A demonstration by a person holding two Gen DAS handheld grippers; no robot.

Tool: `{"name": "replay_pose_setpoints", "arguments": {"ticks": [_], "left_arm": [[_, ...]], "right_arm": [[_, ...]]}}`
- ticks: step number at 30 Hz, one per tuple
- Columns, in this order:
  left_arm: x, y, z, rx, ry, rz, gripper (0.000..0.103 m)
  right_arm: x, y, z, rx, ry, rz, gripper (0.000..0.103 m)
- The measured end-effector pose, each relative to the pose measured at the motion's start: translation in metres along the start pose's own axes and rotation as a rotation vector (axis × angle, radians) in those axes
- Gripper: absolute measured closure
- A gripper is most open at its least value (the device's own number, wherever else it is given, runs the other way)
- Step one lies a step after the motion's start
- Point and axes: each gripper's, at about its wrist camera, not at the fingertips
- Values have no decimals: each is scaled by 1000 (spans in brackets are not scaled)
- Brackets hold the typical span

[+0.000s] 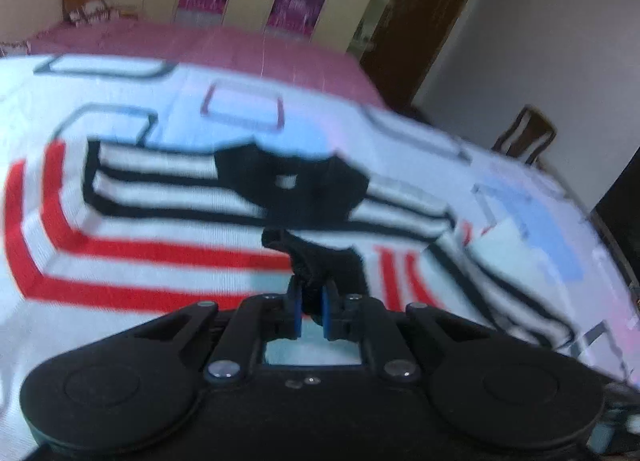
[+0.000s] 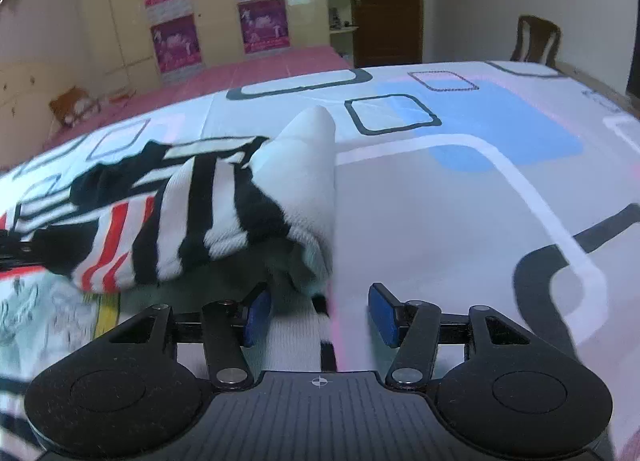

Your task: Fold small clothes

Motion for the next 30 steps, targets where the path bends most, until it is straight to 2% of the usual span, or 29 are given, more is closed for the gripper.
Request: {"name": "replay_pose_setpoints", "arguments": {"ticks": [1, 2, 3, 6, 10, 15, 16, 18, 21, 23, 25, 26, 30], "left_arm": [[-9, 5, -2, -5, -3, 26, 94], [-18, 8, -4, -10, 1, 51, 94], [-26, 11, -9, -14, 12, 74, 94], [-41, 14, -28, -17, 72, 102, 94], [-34, 0, -48, 0, 146, 42, 94], [-15, -20, -49, 24, 197, -32, 94], [-16, -21, -50, 28, 201, -30, 93], [-23, -18, -46, 45, 229, -15, 83], [-44, -14, -42, 59, 240, 53, 79], [-51, -9, -36, 76, 223, 83, 79], [-46, -5, -27, 103, 188, 82, 79], [-41, -5, -22, 114, 177, 77, 79], [-12, -5, -6, 158, 156, 52, 79]], "right_arm": [[2, 2, -1, 0, 6, 2, 52], [6, 3, -3, -10, 12, 1, 61], [11, 5, -6, -18, 15, -14, 83], [15, 7, -4, -3, 15, -18, 83], [5, 8, -5, -13, 37, 6, 85], [11, 0, -1, -35, 24, -42, 85], [9, 2, 0, -46, 33, -53, 85], [0, 4, 4, -40, 52, -49, 85], [-18, 7, 12, -33, 68, -23, 84], [-26, 12, 14, -32, 76, 6, 80], [-23, 21, 14, -17, 91, 23, 60], [-19, 26, 14, -11, 92, 26, 56], [13, 50, 9, 9, 107, 24, 55]]}}
Point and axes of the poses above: each gripper's, at about its wrist camera, not at the fingertips, and x roughly the way its jaws point, z to its right, y to its top, and after that the axes turned 2 degrees about -x, right-handed
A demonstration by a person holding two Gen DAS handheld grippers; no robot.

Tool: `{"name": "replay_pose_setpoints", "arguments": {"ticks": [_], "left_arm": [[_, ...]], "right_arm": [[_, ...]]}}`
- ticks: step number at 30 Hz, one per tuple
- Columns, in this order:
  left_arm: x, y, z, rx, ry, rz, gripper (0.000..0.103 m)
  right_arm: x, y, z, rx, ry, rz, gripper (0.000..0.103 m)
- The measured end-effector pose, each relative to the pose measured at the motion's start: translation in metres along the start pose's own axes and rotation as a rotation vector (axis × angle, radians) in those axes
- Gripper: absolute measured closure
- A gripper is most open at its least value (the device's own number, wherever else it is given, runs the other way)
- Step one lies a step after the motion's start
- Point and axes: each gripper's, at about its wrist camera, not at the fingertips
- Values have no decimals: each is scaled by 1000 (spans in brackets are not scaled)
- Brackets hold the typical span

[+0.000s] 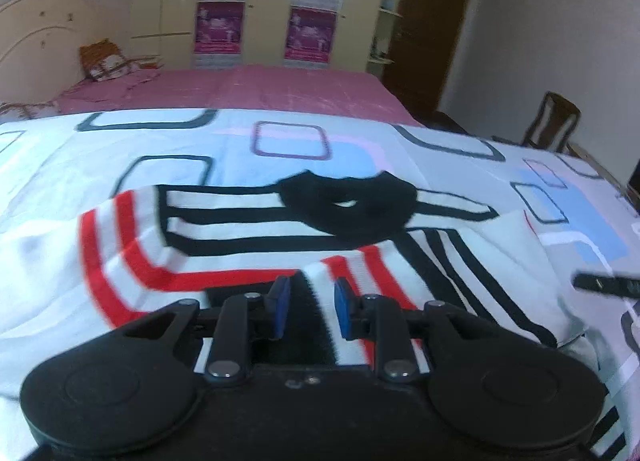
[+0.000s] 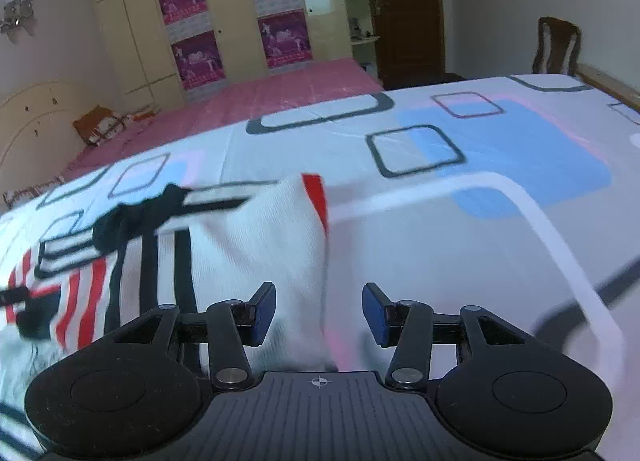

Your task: Fold small clothes

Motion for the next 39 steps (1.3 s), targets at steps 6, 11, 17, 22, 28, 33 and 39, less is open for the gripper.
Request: {"name": "replay_pose_setpoints", "arguments": {"ticks": [6, 11, 17, 22, 28, 33, 39], "left_arm": [[29, -21, -5, 12, 59, -57, 77], [25, -22, -12, -6, 62, -63, 77], [24, -23, -10, 9, 81, -65, 77], [25, -23, -11, 12, 92, -69, 78], [24, -17, -11, 3, 92, -91, 78], [23, -16, -7, 9, 114, -101, 76], [22, -13, -7, 12, 130, -123, 72]], "right_arm": [[60, 30, -4, 0, -11, -28, 55], [99, 47, 5, 57, 3, -60, 55], [105, 50, 2, 2, -4, -52, 93], [106, 41, 9, -31, -76, -16, 93], [73, 39, -18, -115, -69, 53, 67], [45, 17, -62, -223, 79, 42, 65], [46, -24, -104, -346, 126, -49, 65]]}}
Point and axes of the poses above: each gripper's, at about its wrist camera, not at the fingertips, and x roughly the way its jaws point, z to its right, y to its top, and after that the axes turned 2 degrees about -x, right-handed
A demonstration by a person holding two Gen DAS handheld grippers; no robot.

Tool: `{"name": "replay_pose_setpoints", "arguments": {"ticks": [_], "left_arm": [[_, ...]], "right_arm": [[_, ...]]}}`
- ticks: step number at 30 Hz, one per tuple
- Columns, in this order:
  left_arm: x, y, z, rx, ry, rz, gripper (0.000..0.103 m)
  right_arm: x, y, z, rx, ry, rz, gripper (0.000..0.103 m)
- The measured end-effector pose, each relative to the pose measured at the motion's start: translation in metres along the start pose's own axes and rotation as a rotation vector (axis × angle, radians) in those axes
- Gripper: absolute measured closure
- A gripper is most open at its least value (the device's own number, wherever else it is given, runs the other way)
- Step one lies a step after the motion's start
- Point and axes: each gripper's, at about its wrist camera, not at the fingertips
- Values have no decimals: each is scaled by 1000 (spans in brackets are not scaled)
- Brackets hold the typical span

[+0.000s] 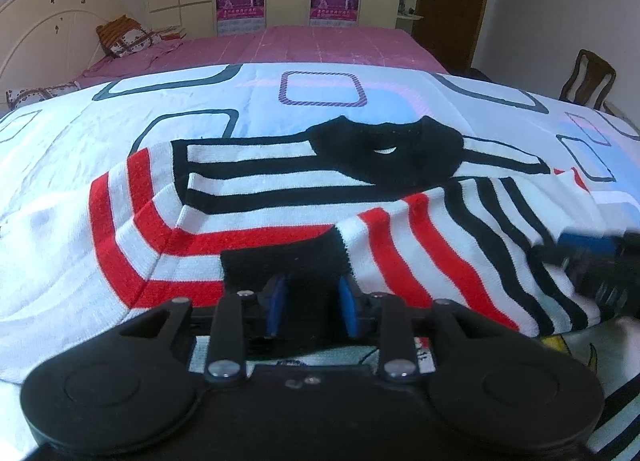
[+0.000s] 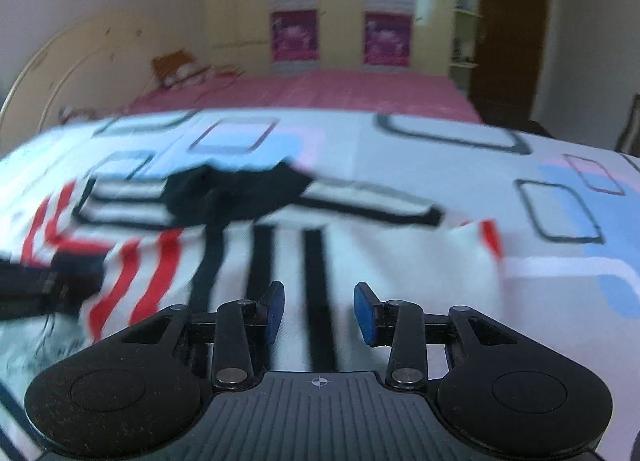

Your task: Fold small clothes

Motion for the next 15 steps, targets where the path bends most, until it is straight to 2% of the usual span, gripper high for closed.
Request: {"name": "replay_pose_setpoints", "arguments": {"ticks": [3, 5, 8, 11, 15], "left_arm": [[-2, 0, -2, -8, -3, -8, 65], [-5, 1, -3, -16, 0, -10, 53], [-8, 0, -4, -16, 11, -9, 49], [-16, 0, -8, -30, 16, -7, 45], [-32, 0, -19, -54, 29, 19, 41]], "right_arm": [[3, -5, -11, -31, -25, -14, 65], [0, -1, -10, 10, -20, -24, 65], [-3, -2, -18, 39, 3, -28, 64], [2, -8, -30, -46, -38, -26, 63], [3, -4, -28, -26, -43, -43, 63]]}}
Point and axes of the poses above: each gripper's, at about its wrist camera, not at the fingertips, and x roughly the way its jaws point, z to its right, y to its top, and after that the axes turned 2 degrees about -x, right-handed
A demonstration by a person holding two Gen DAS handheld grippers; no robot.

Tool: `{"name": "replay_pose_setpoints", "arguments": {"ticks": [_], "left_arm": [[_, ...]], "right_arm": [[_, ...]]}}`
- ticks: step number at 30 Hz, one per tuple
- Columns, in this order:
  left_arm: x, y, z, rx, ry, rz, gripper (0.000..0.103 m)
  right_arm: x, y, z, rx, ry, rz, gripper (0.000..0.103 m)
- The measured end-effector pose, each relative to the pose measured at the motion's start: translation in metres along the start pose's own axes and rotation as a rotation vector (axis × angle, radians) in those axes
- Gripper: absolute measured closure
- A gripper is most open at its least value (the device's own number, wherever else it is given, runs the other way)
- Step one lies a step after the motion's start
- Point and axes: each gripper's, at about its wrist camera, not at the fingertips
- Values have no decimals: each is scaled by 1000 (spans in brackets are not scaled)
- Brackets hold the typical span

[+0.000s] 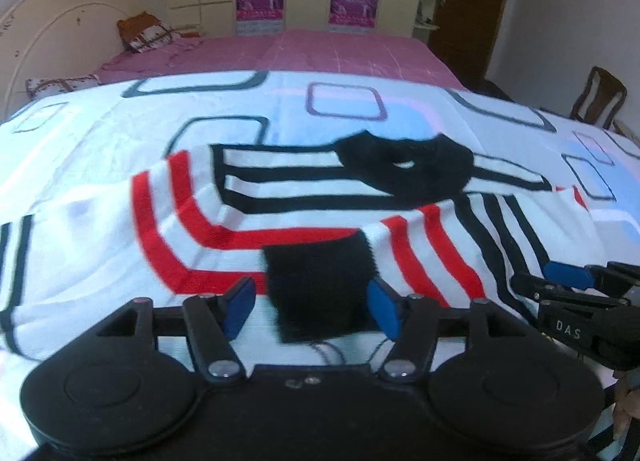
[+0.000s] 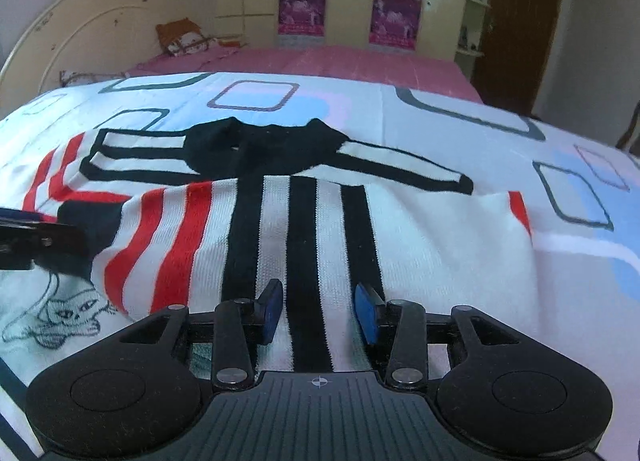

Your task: Fold small clothes

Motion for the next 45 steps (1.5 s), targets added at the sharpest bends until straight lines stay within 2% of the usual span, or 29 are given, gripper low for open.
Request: {"name": "replay_pose_setpoints", "arguments": {"ticks": [5, 8, 14, 18, 22, 26, 32, 37, 38, 42, 45], "left_arm": [[-22, -1, -27, -34, 23, 22, 36], [-34, -6, -49, -67, 58, 32, 35], [-53, -16, -103, -179, 125, 27, 33], [-62, -28, -148, -282, 178, 15, 32], [-71, -42, -198, -437, 247, 7, 33], [-78, -51, -240, -594, 299, 32, 33], [-72, -51, -286, -739, 339, 73, 33], [-49, -52, -319, -828, 335, 112, 45], [-47, -53, -324, -834, 339, 129, 51], [-42, -54, -337, -838, 356, 185, 59], [-40, -54, -342, -841, 381, 213, 75]], "right_arm": [[-3, 5, -5, -14, -9, -12, 63], [-12, 11, -10, 36, 64, 37, 63], [-4, 23, -47, 1, 114, 43, 63], [1, 28, -67, -5, 138, 46, 62], [7, 30, -81, -23, 151, 45, 62], [13, 30, -91, -30, 157, 34, 62], [16, 31, -105, -50, 162, 29, 62], [24, 27, -112, -92, 144, 25, 58], [24, 28, -111, -87, 147, 22, 58], [16, 32, -105, -27, 133, 44, 58], [23, 25, -108, -30, 107, 28, 58]]}}
Point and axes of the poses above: each gripper's, at about its wrist camera, not at the fingertips, and x roughly the way its jaws point, z to its right, y to its top, and after that the axes turned 2 degrees about -x, right-handed
